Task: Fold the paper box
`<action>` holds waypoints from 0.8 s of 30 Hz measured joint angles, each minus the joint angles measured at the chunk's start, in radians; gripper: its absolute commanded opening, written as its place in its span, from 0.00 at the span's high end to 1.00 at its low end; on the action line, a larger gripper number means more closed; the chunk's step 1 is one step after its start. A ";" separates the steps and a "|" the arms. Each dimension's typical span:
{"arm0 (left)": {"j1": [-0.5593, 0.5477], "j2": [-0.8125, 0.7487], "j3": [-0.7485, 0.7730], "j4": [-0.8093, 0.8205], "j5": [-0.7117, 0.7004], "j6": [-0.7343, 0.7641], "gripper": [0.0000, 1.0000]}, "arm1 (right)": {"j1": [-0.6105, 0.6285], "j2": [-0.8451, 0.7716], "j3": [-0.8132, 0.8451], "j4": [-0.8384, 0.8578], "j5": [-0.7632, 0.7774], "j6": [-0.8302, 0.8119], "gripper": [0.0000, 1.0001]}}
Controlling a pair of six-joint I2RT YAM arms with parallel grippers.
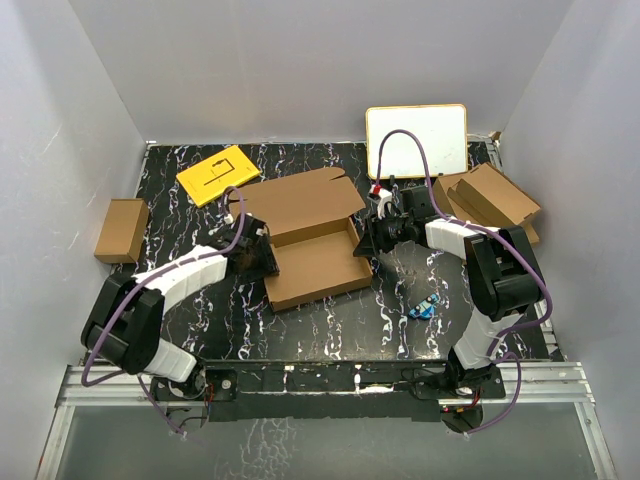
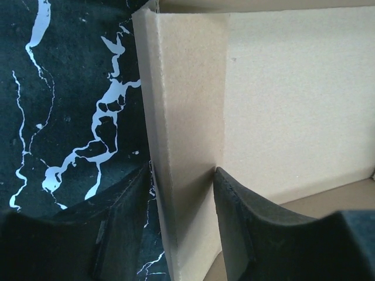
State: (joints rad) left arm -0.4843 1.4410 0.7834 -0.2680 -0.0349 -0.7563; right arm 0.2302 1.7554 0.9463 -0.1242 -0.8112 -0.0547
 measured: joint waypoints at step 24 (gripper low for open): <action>-0.045 0.131 0.149 -0.183 -0.212 0.077 1.00 | 0.017 0.000 0.000 -0.003 -0.001 0.003 0.57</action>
State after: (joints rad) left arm -0.5289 1.5723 0.9321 -0.4507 -0.2466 -0.6796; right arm 0.2474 1.7554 0.9463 -0.1272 -0.8120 -0.0521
